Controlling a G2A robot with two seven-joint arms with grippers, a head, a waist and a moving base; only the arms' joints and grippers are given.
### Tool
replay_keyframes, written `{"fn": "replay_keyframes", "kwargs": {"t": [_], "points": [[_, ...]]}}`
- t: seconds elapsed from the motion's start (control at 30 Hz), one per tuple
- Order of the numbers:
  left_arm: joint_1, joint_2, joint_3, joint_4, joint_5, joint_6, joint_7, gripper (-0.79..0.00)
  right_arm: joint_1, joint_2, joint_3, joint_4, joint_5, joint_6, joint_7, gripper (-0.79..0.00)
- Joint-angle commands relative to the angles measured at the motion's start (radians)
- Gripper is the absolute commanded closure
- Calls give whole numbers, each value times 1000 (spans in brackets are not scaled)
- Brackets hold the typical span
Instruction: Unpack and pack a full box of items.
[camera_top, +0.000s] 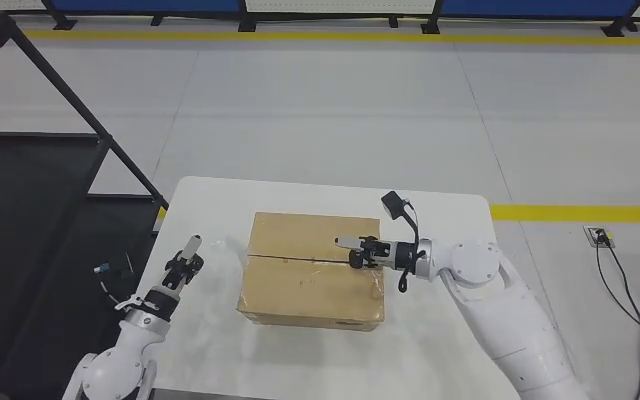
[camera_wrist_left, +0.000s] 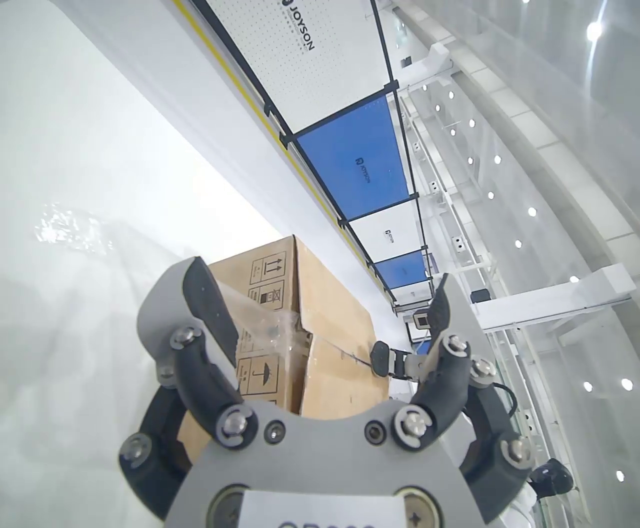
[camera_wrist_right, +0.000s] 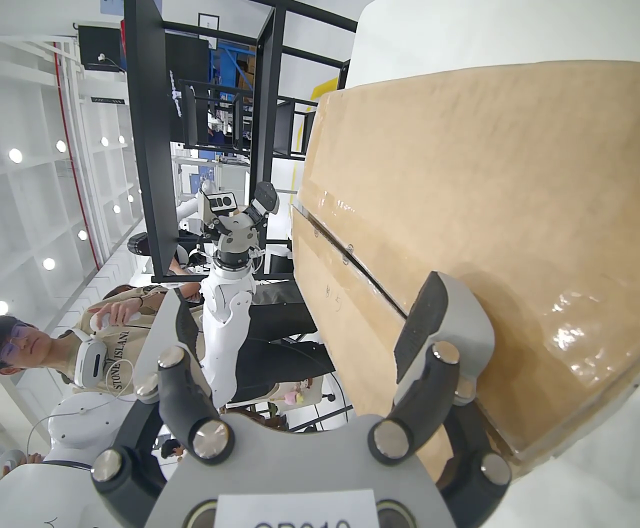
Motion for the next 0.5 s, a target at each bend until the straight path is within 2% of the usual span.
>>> {"fn": "replay_keyframes", "kwargs": {"t": [0.0,0.17,0.4,0.47], "points": [[-5,-1,4,18,-39,22,-16,-785,0,0,0,0,0,0,0,-785],[-110,-6,20,177,-155,179,-71,-785,-26,1,1,-26,-5,-17,-40,-785],[-241,-10,73,372,-286,229,-295,-785,-37,4,1,-44,-12,-13,-40,-785],[-285,-14,91,426,-299,238,-298,-785,-38,5,1,-45,-16,-10,-38,-785]]}}
